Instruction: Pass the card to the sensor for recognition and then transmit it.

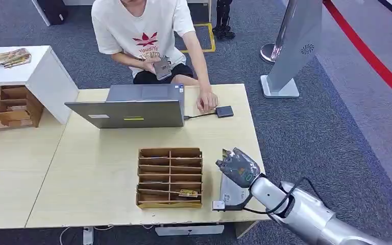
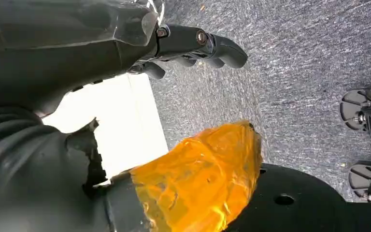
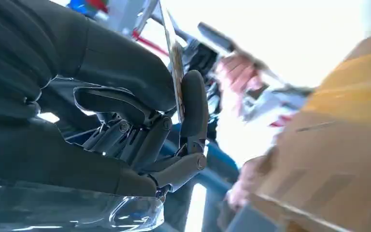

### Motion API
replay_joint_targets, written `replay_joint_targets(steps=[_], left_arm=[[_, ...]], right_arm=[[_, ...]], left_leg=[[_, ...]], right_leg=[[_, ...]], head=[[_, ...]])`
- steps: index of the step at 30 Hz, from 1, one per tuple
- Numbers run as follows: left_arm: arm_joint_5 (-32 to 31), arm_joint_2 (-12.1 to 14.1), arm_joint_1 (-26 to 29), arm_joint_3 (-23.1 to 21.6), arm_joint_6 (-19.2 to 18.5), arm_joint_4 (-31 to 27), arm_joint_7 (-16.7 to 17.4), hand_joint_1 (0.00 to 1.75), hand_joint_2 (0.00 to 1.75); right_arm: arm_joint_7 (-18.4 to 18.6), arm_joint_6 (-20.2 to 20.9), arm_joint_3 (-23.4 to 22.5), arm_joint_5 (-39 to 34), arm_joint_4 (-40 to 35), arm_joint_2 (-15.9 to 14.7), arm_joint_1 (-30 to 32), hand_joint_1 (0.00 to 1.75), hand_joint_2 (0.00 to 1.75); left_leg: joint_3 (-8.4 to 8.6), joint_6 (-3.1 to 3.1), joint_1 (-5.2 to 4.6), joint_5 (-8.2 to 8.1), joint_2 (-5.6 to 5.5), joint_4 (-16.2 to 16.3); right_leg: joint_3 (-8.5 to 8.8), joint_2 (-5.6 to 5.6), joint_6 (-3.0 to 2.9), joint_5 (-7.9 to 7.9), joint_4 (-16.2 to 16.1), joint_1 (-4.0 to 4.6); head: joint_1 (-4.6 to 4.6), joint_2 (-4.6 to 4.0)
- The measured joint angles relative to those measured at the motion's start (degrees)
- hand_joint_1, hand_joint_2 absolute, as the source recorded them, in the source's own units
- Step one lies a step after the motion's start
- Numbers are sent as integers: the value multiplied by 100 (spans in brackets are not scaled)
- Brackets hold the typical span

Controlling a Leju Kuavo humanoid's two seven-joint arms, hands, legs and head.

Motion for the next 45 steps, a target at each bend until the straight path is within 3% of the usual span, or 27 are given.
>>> replay_joint_targets(steps=[21, 31, 37, 45], left_arm=[[66, 0, -7, -136, -15, 0, 28, 0, 0], [26, 0, -25, -315, -15, 0, 68, 0, 0], [-57, -2, -43, -421, 2, 0, 85, 0, 0], [-177, -2, -118, -610, -17, 0, 186, 0, 0]], right_arm=[[374, -151, -1198, 404, -651, 42, -142, 175, 175], [323, -531, -2077, -138, -1008, 527, -100, 175, 175], [96, -610, -2626, -726, -1235, 1095, -89, 175, 175], [-249, -542, -2999, -1483, -1143, 1725, -182, 175, 175]], left_leg=[[-6, 0, 0, 0, 0, 0], [-7, -1, 1, 0, 1, 0], [-7, -2, 2, 1, 3, -1], [-11, -2, 2, 1, 2, -1]], right_leg=[[-6, 0, 0, 0, 0, 0], [-10, 2, 0, 0, 2, 1], [-13, 4, -1, -1, 3, 1], [-13, 4, -1, -1, 5, 2]], head=[[-2, 0], [0, 0], [-2, 0], [0, 0]])
